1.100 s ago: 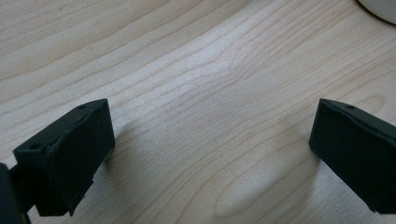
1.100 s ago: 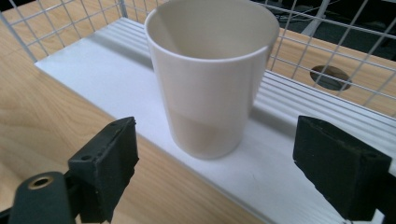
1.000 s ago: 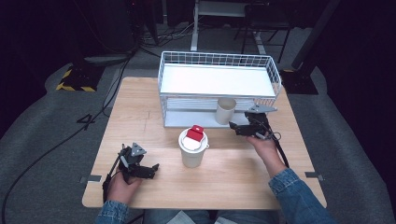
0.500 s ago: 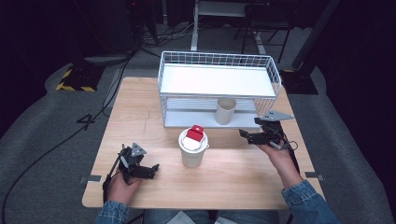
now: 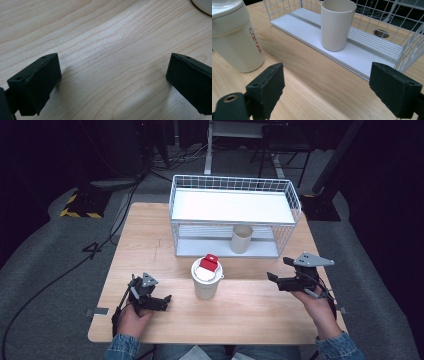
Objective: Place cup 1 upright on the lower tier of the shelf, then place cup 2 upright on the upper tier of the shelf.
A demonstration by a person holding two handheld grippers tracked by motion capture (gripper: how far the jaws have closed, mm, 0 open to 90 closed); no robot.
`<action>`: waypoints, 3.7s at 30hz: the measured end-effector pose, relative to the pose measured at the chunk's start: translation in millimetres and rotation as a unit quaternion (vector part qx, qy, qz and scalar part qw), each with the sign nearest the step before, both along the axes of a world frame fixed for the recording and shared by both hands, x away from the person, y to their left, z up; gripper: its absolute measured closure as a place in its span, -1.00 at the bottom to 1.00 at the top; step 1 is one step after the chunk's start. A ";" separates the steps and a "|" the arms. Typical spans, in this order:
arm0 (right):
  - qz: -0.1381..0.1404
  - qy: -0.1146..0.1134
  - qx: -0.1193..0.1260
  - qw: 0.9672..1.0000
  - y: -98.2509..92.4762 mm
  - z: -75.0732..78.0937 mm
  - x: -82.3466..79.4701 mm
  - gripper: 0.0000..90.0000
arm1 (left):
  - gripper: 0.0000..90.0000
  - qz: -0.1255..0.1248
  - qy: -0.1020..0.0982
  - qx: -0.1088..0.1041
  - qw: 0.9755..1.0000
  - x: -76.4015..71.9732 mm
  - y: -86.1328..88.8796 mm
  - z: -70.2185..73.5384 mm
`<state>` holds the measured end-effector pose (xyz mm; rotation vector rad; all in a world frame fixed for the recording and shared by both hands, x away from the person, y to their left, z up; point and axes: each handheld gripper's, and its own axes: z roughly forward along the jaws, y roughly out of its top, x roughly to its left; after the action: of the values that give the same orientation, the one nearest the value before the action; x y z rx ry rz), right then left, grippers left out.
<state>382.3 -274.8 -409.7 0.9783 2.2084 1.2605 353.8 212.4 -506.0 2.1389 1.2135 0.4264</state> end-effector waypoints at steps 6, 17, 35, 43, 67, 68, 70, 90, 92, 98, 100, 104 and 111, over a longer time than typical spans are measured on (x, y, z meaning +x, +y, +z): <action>0.001 0.004 0.004 1.000 -12.3 -9.2 -16.0 -0.68 | -0.99 0.000 0.002 0.000 1.000 1.3 -2.1 0.2; 0.023 0.022 -0.007 0.999 -27.0 -27.5 -35.1 -0.66 | -0.99 0.002 0.003 0.001 1.000 1.1 -2.6 0.4; -0.016 0.059 -0.036 0.997 -40.9 -81.6 -34.3 -0.67 | -0.99 0.007 -0.001 0.003 1.000 0.2 -3.6 0.2; -0.036 0.064 -0.062 0.995 -39.2 -91.9 -31.2 -0.66 | -0.98 0.013 -0.001 -0.001 1.000 -0.5 -4.9 -0.1; -0.050 0.086 -0.069 0.993 -41.2 -95.0 -25.1 -0.70 | -0.98 0.009 0.003 -0.016 1.000 -0.6 -1.3 1.8; -0.051 0.086 -0.069 0.993 -41.1 -95.1 -25.1 -0.71 | -0.98 0.008 0.002 -0.016 1.000 -0.8 -0.5 2.7; -0.051 0.086 -0.069 0.993 -41.2 -95.1 -25.1 -0.71 | -0.97 0.008 -0.001 -0.016 1.000 -2.0 -0.2 4.0; -0.058 0.087 -0.068 0.992 -39.6 -95.2 -24.5 -0.72 | -0.95 -0.013 -0.061 -0.058 0.996 -13.4 -3.3 26.9; -0.058 0.088 -0.068 0.992 -39.6 -95.2 -24.5 -0.72 | -0.95 -0.015 -0.069 -0.061 0.996 -15.2 -4.2 29.6; -0.059 0.088 -0.068 0.992 -39.6 -95.2 -24.5 -0.72 | -0.95 -0.021 -0.102 -0.089 0.991 -24.4 -6.9 43.1; -0.058 0.087 -0.068 0.992 -39.6 -95.2 -24.5 -0.72 | -0.95 -0.028 -0.113 -0.094 0.989 -27.0 -8.8 46.1; -0.059 0.088 -0.068 0.992 -39.5 -95.2 -24.5 -0.72 | -0.94 -0.038 -0.126 -0.098 0.986 -30.8 -13.1 50.4; -0.059 0.088 -0.068 0.992 -39.5 -95.2 -24.5 -0.72 | -0.94 -0.041 -0.139 -0.110 0.983 -35.4 -17.0 56.3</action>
<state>357.7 -314.3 -504.8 1.1864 2.2937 0.9922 318.5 195.4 -449.7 1.8614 0.9635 0.5102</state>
